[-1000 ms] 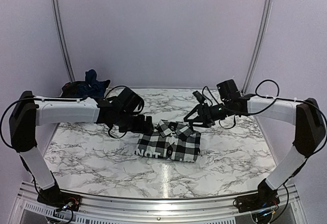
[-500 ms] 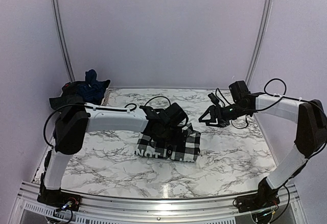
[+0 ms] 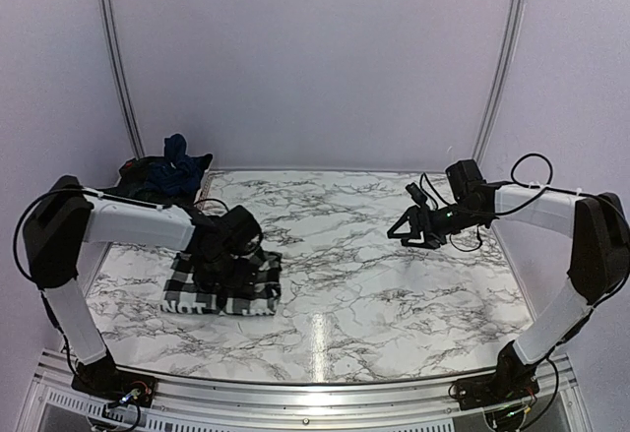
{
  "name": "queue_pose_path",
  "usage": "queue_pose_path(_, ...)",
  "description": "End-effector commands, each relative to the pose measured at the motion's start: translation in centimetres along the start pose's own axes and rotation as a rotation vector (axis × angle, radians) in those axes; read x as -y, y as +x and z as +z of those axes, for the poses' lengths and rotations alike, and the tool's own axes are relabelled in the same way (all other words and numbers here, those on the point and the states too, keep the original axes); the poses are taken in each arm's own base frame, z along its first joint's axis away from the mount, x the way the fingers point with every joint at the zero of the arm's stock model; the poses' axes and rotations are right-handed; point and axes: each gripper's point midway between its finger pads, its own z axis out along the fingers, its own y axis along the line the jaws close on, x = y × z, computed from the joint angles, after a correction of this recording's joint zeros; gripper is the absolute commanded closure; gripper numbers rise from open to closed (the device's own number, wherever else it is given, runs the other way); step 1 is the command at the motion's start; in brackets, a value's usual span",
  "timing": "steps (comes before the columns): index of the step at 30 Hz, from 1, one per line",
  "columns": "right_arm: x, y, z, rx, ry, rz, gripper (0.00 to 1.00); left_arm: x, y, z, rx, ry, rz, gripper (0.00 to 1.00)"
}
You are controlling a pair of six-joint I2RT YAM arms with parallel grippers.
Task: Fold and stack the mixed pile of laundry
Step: Move the square-folded shirt to the corner of the board.
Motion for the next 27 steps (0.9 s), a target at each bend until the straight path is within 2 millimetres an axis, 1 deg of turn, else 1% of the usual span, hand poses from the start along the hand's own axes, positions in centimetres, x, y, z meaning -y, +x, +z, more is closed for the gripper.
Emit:
queue_pose_path(1,-0.4,-0.3,0.1,0.022,-0.047,0.004,0.27,-11.0,6.7,0.5,-0.23,-0.164,0.102,0.01)
queue_pose_path(2,-0.4,-0.2,0.2,0.02,-0.052,0.009,0.27,-12.4,6.6,0.5,-0.234,-0.171,0.079,0.01)
queue_pose_path(3,-0.3,-0.2,0.3,0.02,-0.056,0.012,0.27,-12.9,6.2,0.6,-0.241,-0.119,0.04,0.01)
queue_pose_path(5,-0.2,-0.2,0.4,0.017,-0.056,0.017,0.27,-14.3,4.6,0.8,-0.238,-0.074,0.023,0.01)
queue_pose_path(7,-0.3,-0.3,0.4,0.018,-0.06,0.02,0.27,-15.0,3.3,1.1,-0.237,-0.085,0.087,0.01)
queue_pose_path(8,-0.4,-0.4,0.4,0.019,-0.062,0.019,0.27,-15.5,3.2,1.7,-0.268,-0.096,0.119,0.01)
queue_pose_path(9,-0.4,-0.4,0.4,0.018,-0.065,0.019,0.27,-16.0,3.1,1.9,-0.292,-0.103,0.156,0.01)
queue_pose_path(10,-0.4,-0.4,0.3,0.017,-0.064,0.019,0.27,-16.8,3.8,2.4,-0.345,-0.128,0.187,0.01)
queue_pose_path(12,-0.5,-0.6,0.3,0.016,-0.062,0.015,0.27,-18.7,4.9,2.6,-0.423,-0.167,0.274,0.01)
queue_pose_path(13,-0.5,-0.6,0.3,0.014,-0.06,0.016,0.27,-19.4,5.2,2.4,-0.438,-0.174,0.286,0.01)
queue_pose_path(14,-0.5,-0.7,0.3,0.014,-0.06,0.013,0.27,-19.9,5.1,2.1,-0.427,-0.162,0.264,0.01)
queue_pose_path(16,-0.5,-0.8,0.3,0.012,-0.059,0.013,0.27,-20.7,4.4,1.3,-0.385,-0.123,0.179,0.02)
queue_pose_path(17,-0.5,-0.8,0.4,0.01,-0.059,0.013,0.27,-21.5,4.2,0.8,-0.373,-0.138,0.154,0.02)
queue_pose_path(20,-0.5,-1.1,0.5,0.006,-0.062,0.009,0.27,-24.1,4.8,-0.3,-0.361,-0.205,0.094,0.01)
queue_pose_path(21,-0.4,-1.2,0.6,0.005,-0.062,0.008,0.27,-24.7,5.0,-0.7,-0.352,-0.213,0.069,0.01)
queue_pose_path(27,-0.5,-2.0,1.0,-0.006,-0.082,0.004,0.27,-27.1,4.4,-2.5,-0.3,-0.253,0.022,0.01)
